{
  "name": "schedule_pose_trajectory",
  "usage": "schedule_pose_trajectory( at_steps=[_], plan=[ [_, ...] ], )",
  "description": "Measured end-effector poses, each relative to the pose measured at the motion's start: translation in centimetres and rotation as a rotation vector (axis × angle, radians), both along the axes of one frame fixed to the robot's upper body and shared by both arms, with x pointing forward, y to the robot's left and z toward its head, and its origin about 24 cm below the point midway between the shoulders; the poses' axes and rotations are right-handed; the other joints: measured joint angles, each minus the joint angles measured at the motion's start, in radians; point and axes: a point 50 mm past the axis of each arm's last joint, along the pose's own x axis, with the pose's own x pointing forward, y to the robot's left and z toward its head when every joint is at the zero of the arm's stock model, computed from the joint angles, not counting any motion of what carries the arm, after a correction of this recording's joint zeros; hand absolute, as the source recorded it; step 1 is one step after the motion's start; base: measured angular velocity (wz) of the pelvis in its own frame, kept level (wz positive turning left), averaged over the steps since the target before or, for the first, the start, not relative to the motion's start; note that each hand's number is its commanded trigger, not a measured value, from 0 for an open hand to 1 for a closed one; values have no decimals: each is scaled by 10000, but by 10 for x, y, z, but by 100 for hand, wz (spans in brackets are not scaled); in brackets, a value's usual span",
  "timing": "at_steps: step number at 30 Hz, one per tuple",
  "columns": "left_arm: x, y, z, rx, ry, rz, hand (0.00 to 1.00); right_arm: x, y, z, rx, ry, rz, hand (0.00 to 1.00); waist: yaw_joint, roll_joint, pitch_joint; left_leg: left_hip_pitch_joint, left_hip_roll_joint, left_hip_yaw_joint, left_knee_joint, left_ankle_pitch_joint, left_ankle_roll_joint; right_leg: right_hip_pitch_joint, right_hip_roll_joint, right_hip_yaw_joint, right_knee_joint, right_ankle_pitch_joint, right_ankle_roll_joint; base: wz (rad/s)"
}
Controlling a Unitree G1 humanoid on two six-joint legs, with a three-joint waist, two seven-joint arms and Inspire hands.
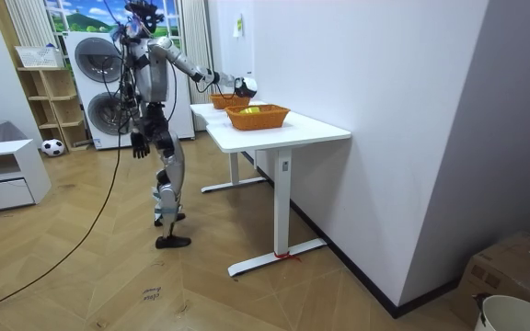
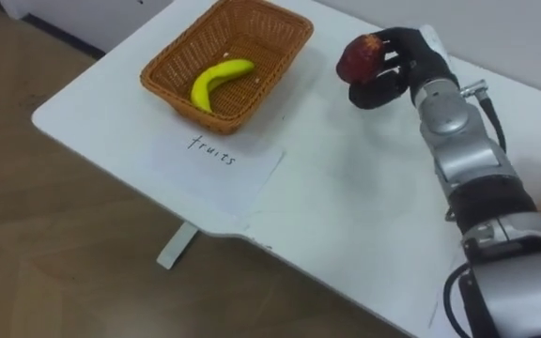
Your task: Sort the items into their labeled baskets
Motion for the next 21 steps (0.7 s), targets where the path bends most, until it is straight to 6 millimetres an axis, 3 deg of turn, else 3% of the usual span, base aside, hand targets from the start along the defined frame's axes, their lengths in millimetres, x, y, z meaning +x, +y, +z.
schedule_pose_trajectory(
  at_steps=[1,3,8,11,16,21],
  plan=[
    [-1,0,0,-9,-1,1,0,0,1,5,-13,-182,79,100,-36,-25,-45,59,0,-1,-6,0,0,67,4,-1,-20,0,0,0],
    [-3,-2,0,-47,13,12,0,0,2,9,-42,-340,185,100,-91,-51,-58,235,-15,-9,-31,0,0,287,16,-8,-137,-1,2,4],
    [-5,-5,-1,-141,36,31,0,0,5,12,-34,-440,359,100,-104,-63,-50,546,-21,-61,-143,0,-1,609,16,-54,-135,-23,38,3],
    [-7,-5,-1,-176,57,44,0,0,11,19,-23,-737,593,100,-51,-127,-8,570,-16,-74,-145,8,-13,624,13,-105,-133,-26,44,0],
    [-7,-6,-1,-381,68,-14,0,0,19,28,43,-1053,997,100,175,-369,133,574,-24,-122,-160,9,-17,653,19,-122,-140,-30,49,2],
    [-4,-4,1,-499,-121,-13,0,-1,23,32,-121,-1177,1142,100,566,-422,143,519,-35,-157,-157,8,-17,595,26,-101,-143,-29,49,2]
  ],
)
